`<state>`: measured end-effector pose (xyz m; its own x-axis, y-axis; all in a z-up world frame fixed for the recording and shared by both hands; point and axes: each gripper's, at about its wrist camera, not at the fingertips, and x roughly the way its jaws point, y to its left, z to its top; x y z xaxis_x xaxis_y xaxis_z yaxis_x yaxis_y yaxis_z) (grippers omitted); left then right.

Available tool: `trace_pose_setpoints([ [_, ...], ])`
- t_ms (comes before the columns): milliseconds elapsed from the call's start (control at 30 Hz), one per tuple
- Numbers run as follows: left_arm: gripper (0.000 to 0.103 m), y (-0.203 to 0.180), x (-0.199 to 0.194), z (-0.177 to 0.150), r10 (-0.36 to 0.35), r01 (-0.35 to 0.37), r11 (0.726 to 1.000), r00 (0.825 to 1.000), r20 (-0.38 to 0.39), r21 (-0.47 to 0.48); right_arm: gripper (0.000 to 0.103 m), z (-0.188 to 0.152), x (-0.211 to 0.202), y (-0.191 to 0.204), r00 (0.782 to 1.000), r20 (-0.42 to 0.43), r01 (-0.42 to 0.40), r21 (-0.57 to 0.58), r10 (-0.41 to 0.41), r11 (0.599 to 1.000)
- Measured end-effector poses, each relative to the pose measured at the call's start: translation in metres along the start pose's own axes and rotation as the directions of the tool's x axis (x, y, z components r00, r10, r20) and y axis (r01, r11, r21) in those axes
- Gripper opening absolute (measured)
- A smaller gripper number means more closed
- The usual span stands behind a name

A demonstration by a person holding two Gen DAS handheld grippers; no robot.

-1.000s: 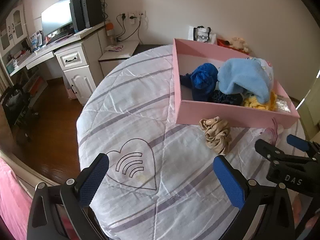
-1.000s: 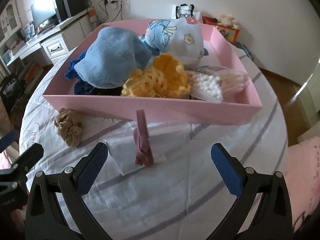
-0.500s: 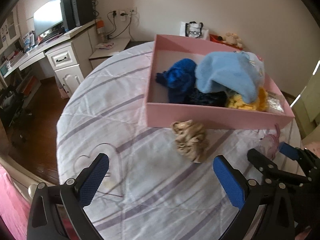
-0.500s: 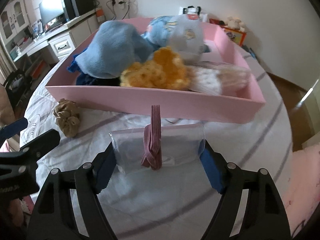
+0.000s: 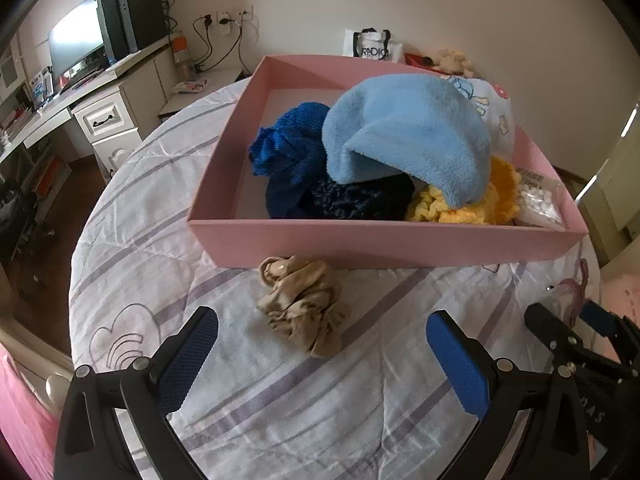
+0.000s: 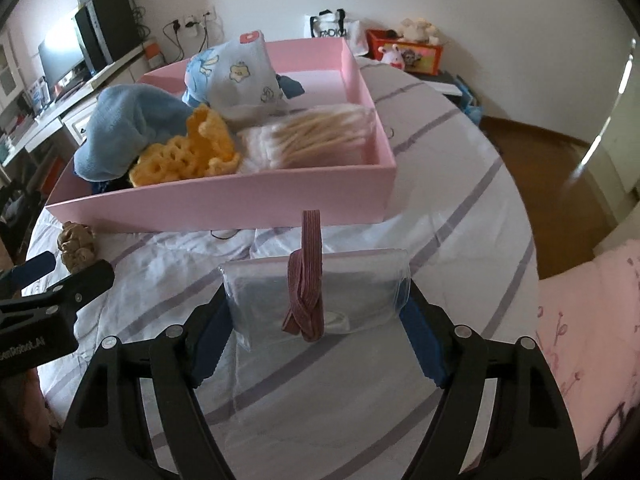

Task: Organize soft objects
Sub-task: 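Grasp the beige scrunchie with the left tool while the right tool grasps the clear ribbon bag, then lift the beige scrunchie with the left tool while the right tool lifts the clear bag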

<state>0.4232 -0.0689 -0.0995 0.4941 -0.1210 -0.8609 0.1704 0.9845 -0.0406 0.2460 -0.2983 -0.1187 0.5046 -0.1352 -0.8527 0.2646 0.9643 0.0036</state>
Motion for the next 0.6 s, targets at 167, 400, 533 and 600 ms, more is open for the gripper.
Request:
trace_pose_setpoints([
  [167, 0.071, -0.006, 0.012, 0.005, 0.016, -0.015, 1.000, 1.000, -0.017, 0.010, 0.076, 0.003, 0.005, 0.002, 1.000, 0.005, -0.007, -0.004, 0.007, 1.000],
  [400, 0.023, -0.009, 0.016, 0.008, 0.019, -0.019, 1.000, 1.000, 0.010, 0.015, 0.076, 0.001, 0.009, 0.003, 1.000, 0.005, 0.001, -0.011, -0.001, 1.000],
  [533, 0.020, -0.007, 0.013, 0.005, 0.013, -0.014, 1.000, 1.000, 0.018, 0.019, 0.076, 0.002, 0.009, 0.005, 1.000, 0.004, 0.004, -0.013, -0.004, 1.000],
  [600, 0.020, -0.007, 0.012, 0.004, 0.014, -0.014, 1.000, 1.000, 0.017, 0.023, 0.076, 0.002, 0.009, 0.005, 1.000, 0.004, 0.006, -0.014, -0.006, 1.000],
])
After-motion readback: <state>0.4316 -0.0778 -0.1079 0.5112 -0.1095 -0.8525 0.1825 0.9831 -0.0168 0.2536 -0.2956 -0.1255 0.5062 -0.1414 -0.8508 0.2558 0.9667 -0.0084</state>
